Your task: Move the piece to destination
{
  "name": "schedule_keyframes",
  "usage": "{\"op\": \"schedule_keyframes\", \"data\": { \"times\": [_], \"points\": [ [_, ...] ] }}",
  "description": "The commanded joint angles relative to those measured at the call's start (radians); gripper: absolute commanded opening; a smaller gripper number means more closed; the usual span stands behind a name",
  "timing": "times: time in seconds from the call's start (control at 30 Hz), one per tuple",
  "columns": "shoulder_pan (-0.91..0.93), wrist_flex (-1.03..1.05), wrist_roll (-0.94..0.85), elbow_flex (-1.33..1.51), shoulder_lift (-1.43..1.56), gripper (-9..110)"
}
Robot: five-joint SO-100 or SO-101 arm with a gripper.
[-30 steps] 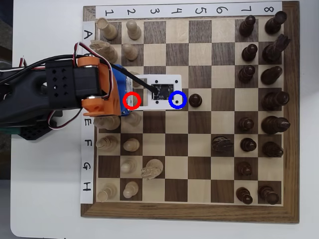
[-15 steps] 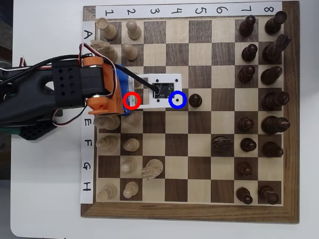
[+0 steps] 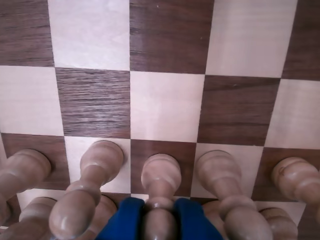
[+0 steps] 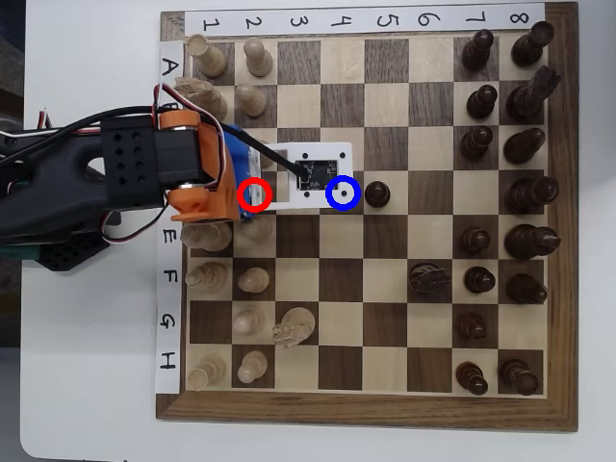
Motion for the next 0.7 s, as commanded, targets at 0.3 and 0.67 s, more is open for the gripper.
{"op": "schedule_keyframes", "data": {
  "times": [0.3, 0.67],
  "points": [
    [0.018, -0.021, 0.416, -0.028, 0.021, 0],
    [0.034, 0.074, 0.417, -0.176, 0.051, 0]
  ]
}}
